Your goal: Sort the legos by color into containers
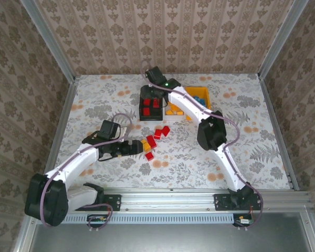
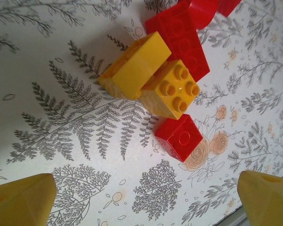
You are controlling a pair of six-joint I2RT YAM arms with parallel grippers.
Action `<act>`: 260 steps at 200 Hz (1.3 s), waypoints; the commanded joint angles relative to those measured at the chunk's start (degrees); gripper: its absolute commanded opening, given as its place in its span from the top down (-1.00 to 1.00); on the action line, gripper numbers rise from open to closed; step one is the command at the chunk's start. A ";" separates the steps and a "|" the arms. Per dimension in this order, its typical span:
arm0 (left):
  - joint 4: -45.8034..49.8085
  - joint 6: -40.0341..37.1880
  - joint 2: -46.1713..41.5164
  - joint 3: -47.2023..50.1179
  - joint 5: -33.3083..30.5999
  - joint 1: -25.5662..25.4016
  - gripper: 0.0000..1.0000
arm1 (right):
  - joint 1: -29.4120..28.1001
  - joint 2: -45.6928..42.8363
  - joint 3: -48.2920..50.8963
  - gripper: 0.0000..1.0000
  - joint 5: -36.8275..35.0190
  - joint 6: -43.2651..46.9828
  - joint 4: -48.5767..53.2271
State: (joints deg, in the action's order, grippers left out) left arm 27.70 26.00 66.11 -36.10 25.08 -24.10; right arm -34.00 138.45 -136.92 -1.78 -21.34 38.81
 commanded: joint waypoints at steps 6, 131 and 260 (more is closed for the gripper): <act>-1.07 1.54 2.62 -2.28 -2.13 -1.57 -1.00 | 0.25 -12.97 7.97 -0.02 4.91 0.64 6.70; 9.08 -11.68 16.67 -16.20 -9.37 -5.39 -0.61 | 0.60 -49.63 71.69 -0.07 6.46 -8.56 -7.05; 11.15 -12.38 14.47 -14.80 -12.89 -5.30 -0.59 | 0.30 -27.41 56.32 -0.37 12.94 -6.76 -6.89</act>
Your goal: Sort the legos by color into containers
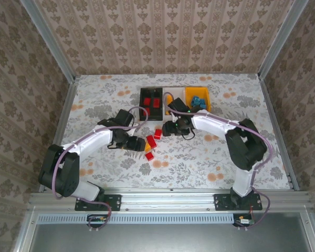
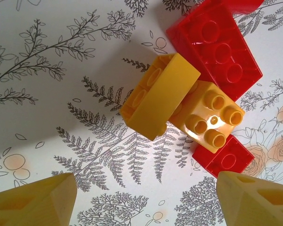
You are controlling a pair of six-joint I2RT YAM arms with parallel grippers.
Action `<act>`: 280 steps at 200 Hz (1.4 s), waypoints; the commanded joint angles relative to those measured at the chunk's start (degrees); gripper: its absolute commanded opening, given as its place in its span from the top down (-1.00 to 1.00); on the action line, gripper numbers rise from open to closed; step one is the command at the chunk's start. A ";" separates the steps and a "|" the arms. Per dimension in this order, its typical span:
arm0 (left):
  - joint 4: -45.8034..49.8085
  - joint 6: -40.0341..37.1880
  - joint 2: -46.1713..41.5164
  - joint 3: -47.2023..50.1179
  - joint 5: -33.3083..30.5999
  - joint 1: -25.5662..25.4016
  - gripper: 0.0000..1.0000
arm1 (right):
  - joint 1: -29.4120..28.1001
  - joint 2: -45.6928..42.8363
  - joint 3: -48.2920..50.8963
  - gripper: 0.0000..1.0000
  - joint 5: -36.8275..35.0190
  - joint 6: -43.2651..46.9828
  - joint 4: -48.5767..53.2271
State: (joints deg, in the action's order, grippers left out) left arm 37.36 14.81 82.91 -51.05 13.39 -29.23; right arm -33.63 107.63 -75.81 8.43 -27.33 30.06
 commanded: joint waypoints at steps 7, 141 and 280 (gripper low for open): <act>1.48 -1.19 -2.54 0.17 -1.25 -0.04 -0.60 | -0.19 4.45 -5.84 -0.38 2.50 -1.38 1.92; 0.71 -1.69 -2.93 0.39 0.48 0.40 -0.65 | -0.48 13.27 -13.42 -0.01 -4.57 -4.12 7.71; 0.25 -1.46 -4.60 0.56 1.38 0.41 -0.67 | -0.57 -3.28 -4.61 0.36 -4.17 -7.22 4.43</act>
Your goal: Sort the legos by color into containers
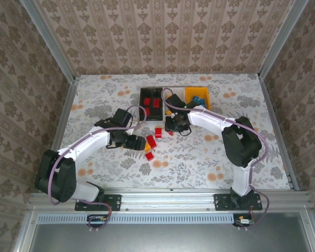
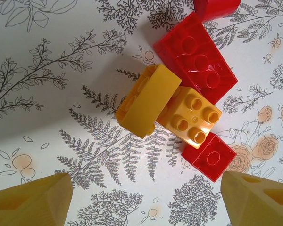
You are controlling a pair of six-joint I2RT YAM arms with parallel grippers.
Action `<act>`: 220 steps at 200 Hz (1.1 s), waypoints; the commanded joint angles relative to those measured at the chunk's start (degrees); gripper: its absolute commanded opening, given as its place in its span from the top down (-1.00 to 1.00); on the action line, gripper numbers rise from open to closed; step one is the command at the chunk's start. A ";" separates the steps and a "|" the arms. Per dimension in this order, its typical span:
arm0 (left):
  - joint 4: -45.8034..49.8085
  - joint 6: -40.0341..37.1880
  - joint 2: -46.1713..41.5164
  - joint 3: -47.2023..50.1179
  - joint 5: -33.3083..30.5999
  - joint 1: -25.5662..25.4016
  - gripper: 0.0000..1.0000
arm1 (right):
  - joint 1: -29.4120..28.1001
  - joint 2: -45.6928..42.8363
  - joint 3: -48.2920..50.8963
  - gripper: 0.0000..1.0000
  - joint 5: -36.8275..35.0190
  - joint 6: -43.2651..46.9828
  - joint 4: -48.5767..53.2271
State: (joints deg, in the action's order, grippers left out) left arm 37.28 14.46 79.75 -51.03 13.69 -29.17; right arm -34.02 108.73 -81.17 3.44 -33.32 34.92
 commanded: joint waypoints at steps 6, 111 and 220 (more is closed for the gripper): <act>0.30 -1.13 -1.56 0.49 1.07 0.34 -0.67 | -0.17 -4.59 0.45 0.35 0.63 -1.03 -0.01; 0.60 -1.10 -1.47 0.75 0.81 0.34 -0.69 | -0.17 12.06 -10.87 -0.07 -3.62 4.97 7.15; 0.43 -1.19 -1.85 0.70 1.01 0.60 -0.71 | -1.49 3.96 -9.33 0.55 -2.53 3.96 5.65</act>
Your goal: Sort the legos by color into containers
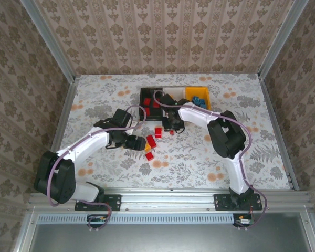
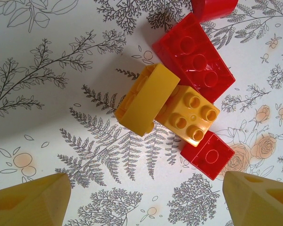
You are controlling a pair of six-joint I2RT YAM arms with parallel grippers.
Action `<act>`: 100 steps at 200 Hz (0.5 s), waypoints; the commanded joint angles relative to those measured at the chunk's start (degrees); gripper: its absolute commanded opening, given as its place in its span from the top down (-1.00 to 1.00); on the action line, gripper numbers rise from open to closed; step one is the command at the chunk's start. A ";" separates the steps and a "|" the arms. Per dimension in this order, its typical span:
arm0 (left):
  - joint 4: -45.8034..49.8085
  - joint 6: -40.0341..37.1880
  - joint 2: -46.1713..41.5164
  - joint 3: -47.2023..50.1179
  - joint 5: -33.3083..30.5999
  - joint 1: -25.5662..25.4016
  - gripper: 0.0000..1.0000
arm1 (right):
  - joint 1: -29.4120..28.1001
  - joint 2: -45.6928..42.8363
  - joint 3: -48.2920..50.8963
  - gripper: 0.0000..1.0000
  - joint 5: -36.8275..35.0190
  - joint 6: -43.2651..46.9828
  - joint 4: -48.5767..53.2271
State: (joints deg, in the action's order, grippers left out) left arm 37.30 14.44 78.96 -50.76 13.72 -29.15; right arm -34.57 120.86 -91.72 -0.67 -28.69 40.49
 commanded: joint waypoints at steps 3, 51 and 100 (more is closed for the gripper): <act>0.36 -1.09 -1.18 0.41 0.99 0.63 -0.71 | -1.01 -8.81 1.14 0.55 2.11 -0.79 -0.23; -1.15 0.96 -4.92 1.39 1.04 1.67 -0.72 | -0.85 -6.94 -11.83 0.55 2.59 0.81 -0.04; -4.98 5.46 -12.91 6.50 5.61 7.35 -0.76 | -0.43 9.37 -34.00 0.55 0.71 4.98 -1.54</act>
State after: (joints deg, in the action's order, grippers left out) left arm 34.28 16.88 69.06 -46.57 15.68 -24.29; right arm -35.29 121.75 -117.91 1.43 -26.52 39.13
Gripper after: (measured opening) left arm 0.875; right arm 0.256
